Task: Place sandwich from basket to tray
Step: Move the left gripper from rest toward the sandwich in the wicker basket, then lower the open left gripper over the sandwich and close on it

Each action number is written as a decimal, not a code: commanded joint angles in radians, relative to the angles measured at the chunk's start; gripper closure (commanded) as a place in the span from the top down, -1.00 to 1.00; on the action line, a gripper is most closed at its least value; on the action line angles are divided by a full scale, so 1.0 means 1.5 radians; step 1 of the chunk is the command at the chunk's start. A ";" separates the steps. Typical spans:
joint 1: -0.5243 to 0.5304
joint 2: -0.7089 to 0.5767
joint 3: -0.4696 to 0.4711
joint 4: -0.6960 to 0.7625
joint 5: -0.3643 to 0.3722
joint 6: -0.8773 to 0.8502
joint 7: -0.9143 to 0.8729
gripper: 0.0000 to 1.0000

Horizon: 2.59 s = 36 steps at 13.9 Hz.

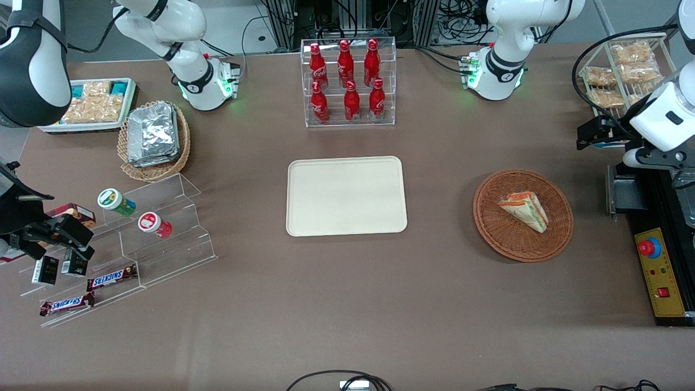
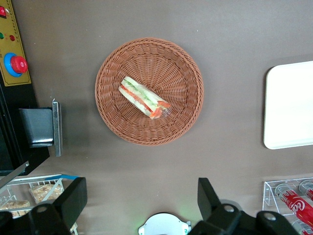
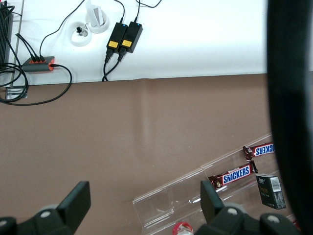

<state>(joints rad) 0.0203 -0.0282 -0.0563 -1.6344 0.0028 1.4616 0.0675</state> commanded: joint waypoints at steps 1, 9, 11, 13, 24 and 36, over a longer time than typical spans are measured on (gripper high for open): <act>-0.002 0.006 0.005 0.017 -0.008 -0.016 0.002 1.00; 0.016 0.022 0.010 -0.071 0.006 0.078 -0.049 1.00; 0.017 0.019 0.009 -0.125 0.009 0.135 -0.104 1.00; 0.016 0.017 0.010 -0.171 0.010 0.185 -0.133 1.00; 0.007 0.019 0.000 -0.409 0.057 0.472 -0.411 1.00; -0.019 0.119 0.001 -0.492 0.123 0.678 -0.619 1.00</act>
<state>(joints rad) 0.0021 0.1546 -0.0609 -2.3462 0.1416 2.4527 -0.8183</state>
